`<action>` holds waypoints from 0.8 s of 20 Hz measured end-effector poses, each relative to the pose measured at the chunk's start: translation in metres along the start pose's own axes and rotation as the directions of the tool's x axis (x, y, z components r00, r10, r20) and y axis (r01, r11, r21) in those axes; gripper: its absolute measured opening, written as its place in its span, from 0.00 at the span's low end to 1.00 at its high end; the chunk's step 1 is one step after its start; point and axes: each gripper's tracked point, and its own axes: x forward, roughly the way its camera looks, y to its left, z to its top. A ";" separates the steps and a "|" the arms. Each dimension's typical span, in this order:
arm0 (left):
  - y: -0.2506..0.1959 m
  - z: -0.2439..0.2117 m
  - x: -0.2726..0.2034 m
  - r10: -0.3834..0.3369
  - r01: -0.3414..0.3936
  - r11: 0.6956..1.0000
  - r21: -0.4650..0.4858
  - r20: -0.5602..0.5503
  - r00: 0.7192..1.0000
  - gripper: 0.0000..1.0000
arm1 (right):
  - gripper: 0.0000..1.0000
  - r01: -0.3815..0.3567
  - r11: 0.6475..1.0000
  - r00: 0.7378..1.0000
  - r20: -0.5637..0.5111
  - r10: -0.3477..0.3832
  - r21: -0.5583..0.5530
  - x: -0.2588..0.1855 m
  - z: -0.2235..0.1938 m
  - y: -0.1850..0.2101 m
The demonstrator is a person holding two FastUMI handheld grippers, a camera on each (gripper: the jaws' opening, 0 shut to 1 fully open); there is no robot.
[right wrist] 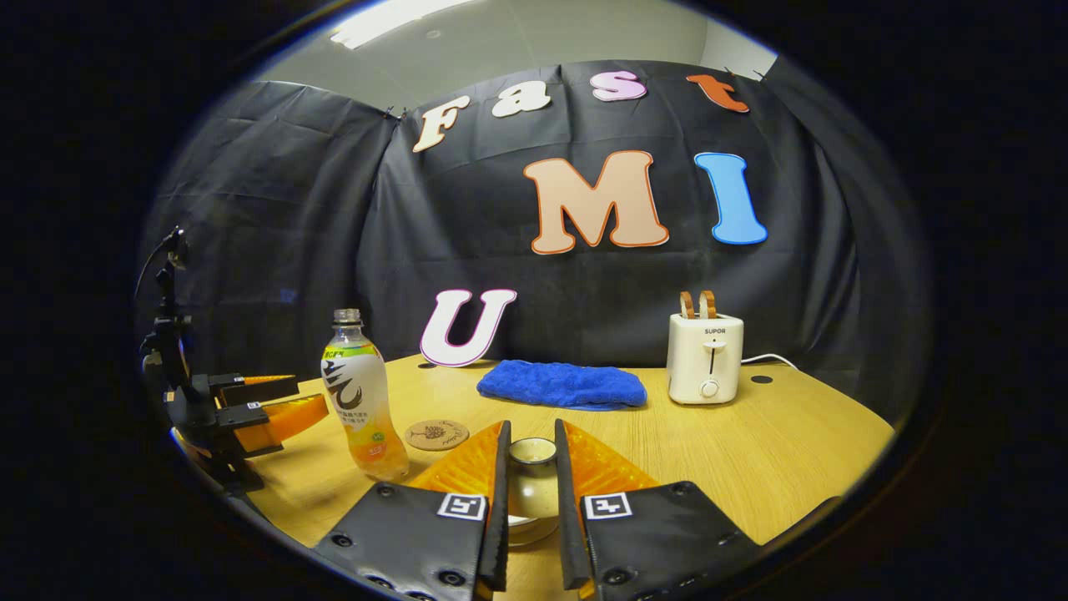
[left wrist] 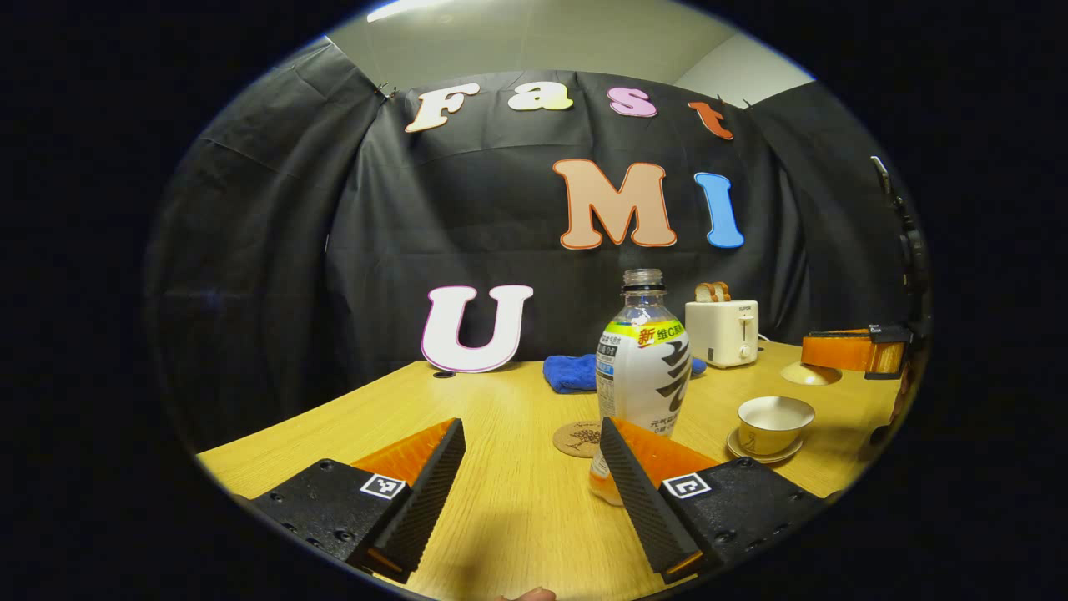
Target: Open the teacup lid with one hand, grasp the water bottle and pour water into the teacup with the other hand; after pouring, place the water bottle on the coaster and then close the teacup lid.
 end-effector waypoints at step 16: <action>-0.059 -0.005 0.007 -0.171 0.170 0.985 -0.036 -0.046 0.984 0.95 | 0.28 0.087 0.996 0.995 0.044 -0.088 0.015 -0.017 0.026 -0.047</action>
